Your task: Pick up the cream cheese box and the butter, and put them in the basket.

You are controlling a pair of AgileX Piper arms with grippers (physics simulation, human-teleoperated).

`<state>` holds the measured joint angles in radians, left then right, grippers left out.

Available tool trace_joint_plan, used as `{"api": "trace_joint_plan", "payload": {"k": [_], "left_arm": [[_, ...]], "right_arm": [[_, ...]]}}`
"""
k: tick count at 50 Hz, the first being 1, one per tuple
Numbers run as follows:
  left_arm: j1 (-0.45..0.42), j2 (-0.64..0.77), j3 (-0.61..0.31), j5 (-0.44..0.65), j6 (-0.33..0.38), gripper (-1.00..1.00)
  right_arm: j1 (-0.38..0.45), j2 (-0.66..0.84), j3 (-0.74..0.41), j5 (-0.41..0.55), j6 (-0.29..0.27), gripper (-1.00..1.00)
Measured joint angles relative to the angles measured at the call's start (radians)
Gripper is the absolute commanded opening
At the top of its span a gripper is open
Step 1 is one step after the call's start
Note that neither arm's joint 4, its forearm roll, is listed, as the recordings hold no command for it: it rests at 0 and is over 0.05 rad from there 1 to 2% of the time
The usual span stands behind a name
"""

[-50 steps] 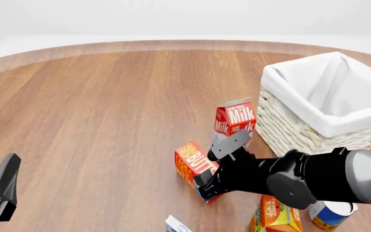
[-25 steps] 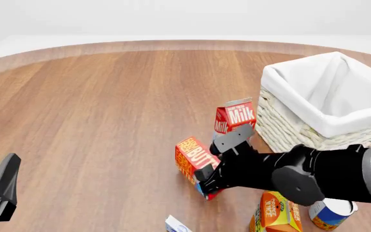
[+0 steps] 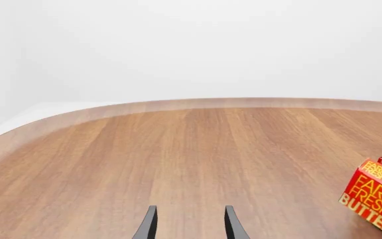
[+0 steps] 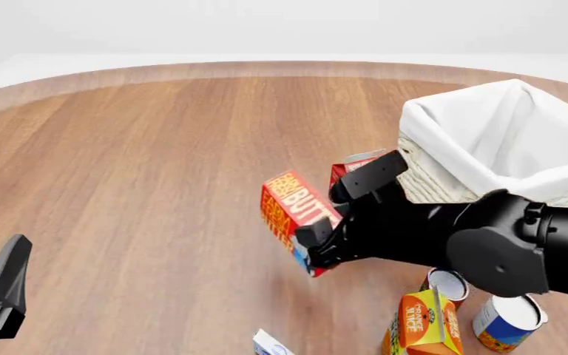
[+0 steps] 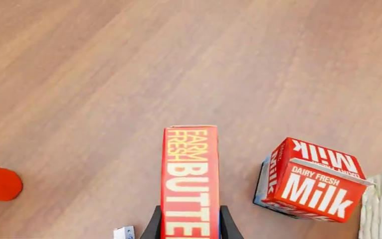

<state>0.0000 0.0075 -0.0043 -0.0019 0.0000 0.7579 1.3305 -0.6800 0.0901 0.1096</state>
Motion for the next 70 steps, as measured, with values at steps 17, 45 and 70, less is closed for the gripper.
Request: {"api": "trace_joint_plan", "payload": {"k": [17, 45, 70], "left_arm": [[0.000, 0.000, 0.000, 0.000, 0.000, 1.00], [0.000, 0.000, 0.000, 0.000, 0.000, 1.00], [0.000, 0.000, 0.000, 0.000, 0.000, 1.00]], "right_arm": [[-0.012, -0.112, -0.057, 0.069, -0.005, -1.00], [-0.077, -0.293, -0.182, 0.191, -0.019, -1.00], [-0.307, -0.468, -0.239, 0.267, 0.057, -1.00]]}}
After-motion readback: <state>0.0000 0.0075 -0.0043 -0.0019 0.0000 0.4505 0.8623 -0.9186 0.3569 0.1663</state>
